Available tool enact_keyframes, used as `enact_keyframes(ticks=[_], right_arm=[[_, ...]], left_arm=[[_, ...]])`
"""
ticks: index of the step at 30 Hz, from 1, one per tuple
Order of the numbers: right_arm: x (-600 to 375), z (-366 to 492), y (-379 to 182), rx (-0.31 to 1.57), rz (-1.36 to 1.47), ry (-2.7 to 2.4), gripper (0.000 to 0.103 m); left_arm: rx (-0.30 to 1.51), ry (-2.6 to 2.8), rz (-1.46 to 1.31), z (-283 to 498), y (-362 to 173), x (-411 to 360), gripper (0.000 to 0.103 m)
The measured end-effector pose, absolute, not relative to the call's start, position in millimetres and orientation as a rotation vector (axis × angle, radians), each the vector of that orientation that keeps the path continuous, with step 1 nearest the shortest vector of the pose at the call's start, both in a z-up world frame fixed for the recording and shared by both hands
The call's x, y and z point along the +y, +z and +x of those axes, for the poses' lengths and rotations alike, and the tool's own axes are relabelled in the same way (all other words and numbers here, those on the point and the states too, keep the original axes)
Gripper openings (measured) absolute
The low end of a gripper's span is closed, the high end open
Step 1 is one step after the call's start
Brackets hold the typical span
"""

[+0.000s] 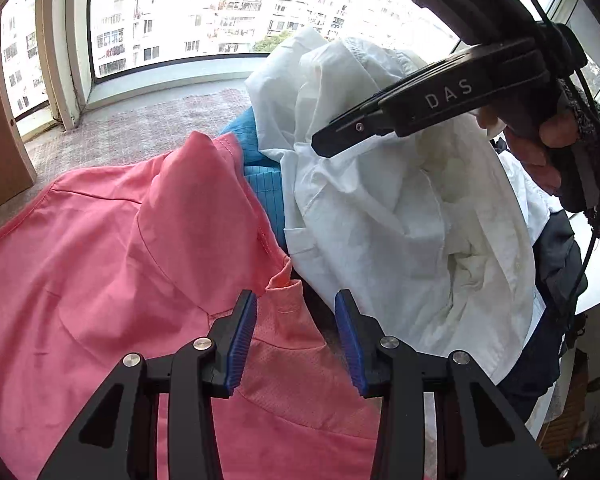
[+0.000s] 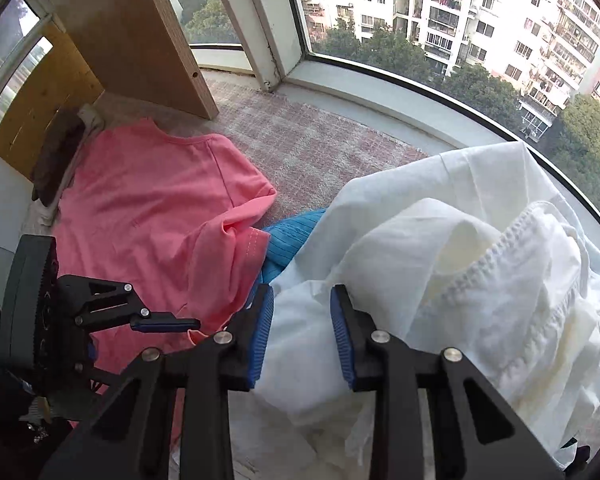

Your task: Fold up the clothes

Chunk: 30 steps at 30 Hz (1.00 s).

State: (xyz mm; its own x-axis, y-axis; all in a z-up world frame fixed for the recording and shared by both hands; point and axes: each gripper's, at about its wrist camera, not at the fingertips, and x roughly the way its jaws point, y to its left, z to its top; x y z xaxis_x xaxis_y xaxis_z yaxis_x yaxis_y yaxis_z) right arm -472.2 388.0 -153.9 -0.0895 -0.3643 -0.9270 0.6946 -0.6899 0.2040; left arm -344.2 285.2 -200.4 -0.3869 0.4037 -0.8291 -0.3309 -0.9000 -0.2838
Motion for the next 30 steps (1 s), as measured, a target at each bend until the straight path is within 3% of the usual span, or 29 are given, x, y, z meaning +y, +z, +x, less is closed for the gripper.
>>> enact_keyframes(ticks=[2,3,6,13,14,16,24,27,30], right_arm=[[373.2,-479.6,-151.6,0.335,1.441,-1.821,0.032],[364.7,-484.0,-153.6,0.326,1.443,-1.801,0.032],[345.0,-495.0,-170.7,0.371,1.494,-1.75,0.032],[336.5,-488.6,-188.6,0.323,1.515,-1.582,0.031],[336.3,-485.8,-189.0,0.343,1.523,-1.58,0.028],[338.3,-481.3,-186.5,0.361,1.528,-1.571,0.005],[378.6,-485.1,-134.0,0.29,1.503,-1.684,0.004],[391.8,-486.1,-140.9,0.376,1.57,-1.77,0.004],[393.6,-485.0,-145.0,0.336,1.514,-1.759,0.005]], left_arm=[[-0.096,2.296,-1.397,-346.9,-207.5,284.0,0.018],[-0.12,2.296,-1.388,-347.2,-209.5,280.9,0.0],[-0.22,2.305,-1.335,-342.7,-208.8,268.1,0.002],[-0.153,2.313,-1.267,-321.0,-195.8,260.3,0.002],[-0.148,2.322,-1.261,-319.1,-194.2,258.5,0.002],[-0.145,2.336,-1.261,-316.5,-192.5,254.4,0.002],[-0.233,2.324,-1.159,-299.9,-174.0,246.4,0.002],[-0.238,2.292,-1.135,-306.3,-174.2,259.8,0.002],[-0.214,2.248,-1.165,-306.5,-184.5,275.0,0.002]])
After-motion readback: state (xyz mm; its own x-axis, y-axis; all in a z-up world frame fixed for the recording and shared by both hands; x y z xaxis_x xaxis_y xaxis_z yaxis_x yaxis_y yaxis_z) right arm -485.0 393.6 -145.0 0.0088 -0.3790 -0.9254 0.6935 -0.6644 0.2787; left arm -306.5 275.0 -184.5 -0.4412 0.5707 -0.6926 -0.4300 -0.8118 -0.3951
